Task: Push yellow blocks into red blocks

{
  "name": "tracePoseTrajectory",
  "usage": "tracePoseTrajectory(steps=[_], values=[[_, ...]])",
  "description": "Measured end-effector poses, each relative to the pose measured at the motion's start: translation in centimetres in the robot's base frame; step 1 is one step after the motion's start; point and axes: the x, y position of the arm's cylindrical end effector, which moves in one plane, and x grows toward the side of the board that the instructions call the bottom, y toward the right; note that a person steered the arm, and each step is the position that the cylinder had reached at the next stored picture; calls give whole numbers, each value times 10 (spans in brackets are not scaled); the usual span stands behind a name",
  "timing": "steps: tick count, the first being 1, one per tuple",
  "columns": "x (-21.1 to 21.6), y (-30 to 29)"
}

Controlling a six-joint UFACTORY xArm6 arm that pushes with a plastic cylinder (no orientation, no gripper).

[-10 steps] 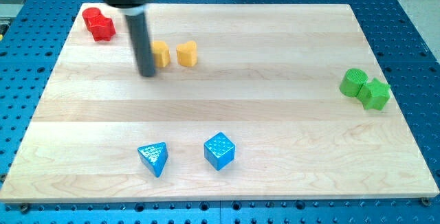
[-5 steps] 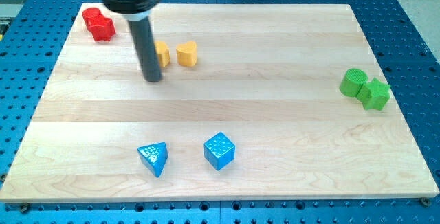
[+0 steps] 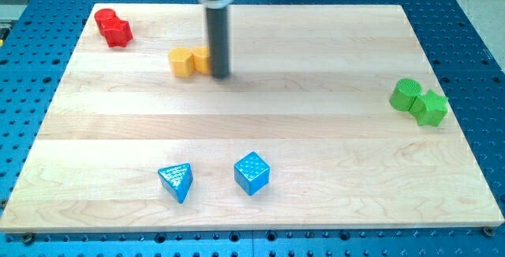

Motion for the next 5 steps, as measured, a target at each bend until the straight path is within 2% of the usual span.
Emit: tracePoseTrajectory(steps=[1, 2, 3, 4, 5], values=[[-5, -55], [36, -51], [-12, -69], [-36, -98], [-22, -98]])
